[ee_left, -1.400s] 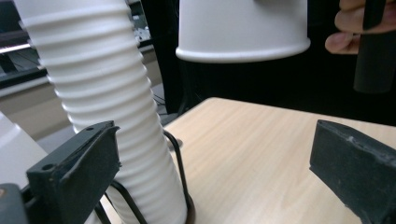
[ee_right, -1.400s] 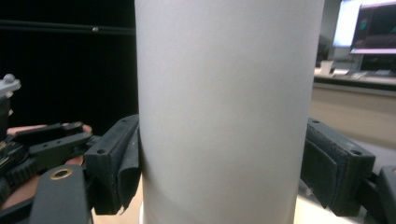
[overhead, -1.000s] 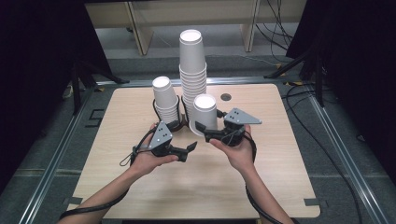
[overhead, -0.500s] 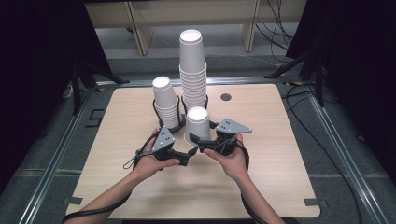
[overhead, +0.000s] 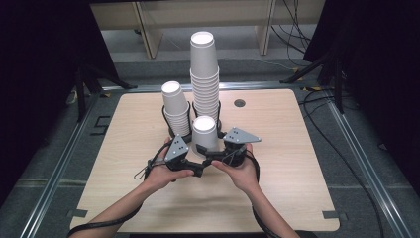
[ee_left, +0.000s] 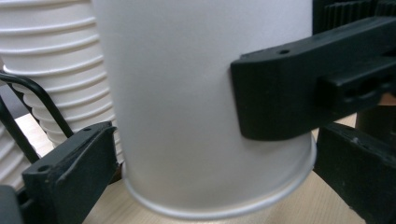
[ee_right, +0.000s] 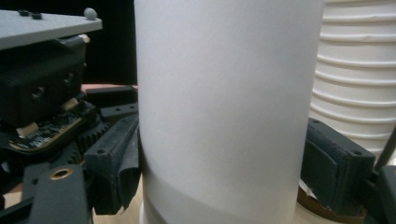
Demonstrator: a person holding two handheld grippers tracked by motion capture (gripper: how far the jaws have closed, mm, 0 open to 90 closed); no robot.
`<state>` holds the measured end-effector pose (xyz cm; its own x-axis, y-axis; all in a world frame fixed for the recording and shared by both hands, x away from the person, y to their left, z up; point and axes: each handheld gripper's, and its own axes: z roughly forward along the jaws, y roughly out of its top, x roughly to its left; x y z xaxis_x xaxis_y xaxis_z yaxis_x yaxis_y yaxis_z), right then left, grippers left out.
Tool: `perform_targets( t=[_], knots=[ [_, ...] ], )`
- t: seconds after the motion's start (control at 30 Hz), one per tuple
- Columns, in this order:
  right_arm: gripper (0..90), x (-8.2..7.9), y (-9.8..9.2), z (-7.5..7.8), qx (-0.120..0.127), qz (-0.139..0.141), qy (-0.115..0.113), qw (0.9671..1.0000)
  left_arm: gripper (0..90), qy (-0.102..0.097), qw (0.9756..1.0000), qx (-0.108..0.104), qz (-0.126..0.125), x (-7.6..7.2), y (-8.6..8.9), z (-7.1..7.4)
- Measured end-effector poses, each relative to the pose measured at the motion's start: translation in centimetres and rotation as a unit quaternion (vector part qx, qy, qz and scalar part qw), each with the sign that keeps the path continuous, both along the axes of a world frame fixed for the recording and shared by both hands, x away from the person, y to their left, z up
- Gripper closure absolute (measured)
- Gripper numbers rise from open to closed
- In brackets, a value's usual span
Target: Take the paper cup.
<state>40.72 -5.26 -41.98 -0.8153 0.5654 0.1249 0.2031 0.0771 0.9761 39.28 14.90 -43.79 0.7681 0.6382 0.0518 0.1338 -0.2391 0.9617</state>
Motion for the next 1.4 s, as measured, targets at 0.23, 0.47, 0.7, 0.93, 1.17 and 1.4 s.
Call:
perform_targets(
  t=[0.23,0.47,0.7,0.93,1.17,1.4],
  knots=[
    [21.1,-0.09,0.38,-0.18,0.004,0.012,0.004,0.9999,0.0,-0.002,1.0000,-0.005,-0.002,0.16,-0.24,-0.28],
    [21.1,-0.15,0.46,-0.33,0.002,0.008,0.008,0.9999,0.0,0.002,1.0000,-0.002,-0.004,0.16,-0.20,-0.44],
    [19.3,-0.06,0.49,-0.42,0.006,0.014,0.012,0.9998,2.0,-0.004,1.0000,0.001,-0.006,0.11,-0.05,-0.61],
    [15.7,0.08,0.49,-0.49,0.010,0.019,0.030,0.9993,6.9,-0.011,0.9999,0.009,-0.008,-0.03,0.11,-0.72],
    [12.6,0.31,0.35,-0.58,0.014,0.015,0.031,0.9993,11.3,-0.014,0.9998,0.013,-0.012,-0.08,0.18,-0.84],
    [11.2,0.47,0.29,-0.64,0.023,0.019,0.038,0.9988,13.5,-0.012,0.9998,0.008,-0.017,-0.05,0.24,-1.04]
  ],
)
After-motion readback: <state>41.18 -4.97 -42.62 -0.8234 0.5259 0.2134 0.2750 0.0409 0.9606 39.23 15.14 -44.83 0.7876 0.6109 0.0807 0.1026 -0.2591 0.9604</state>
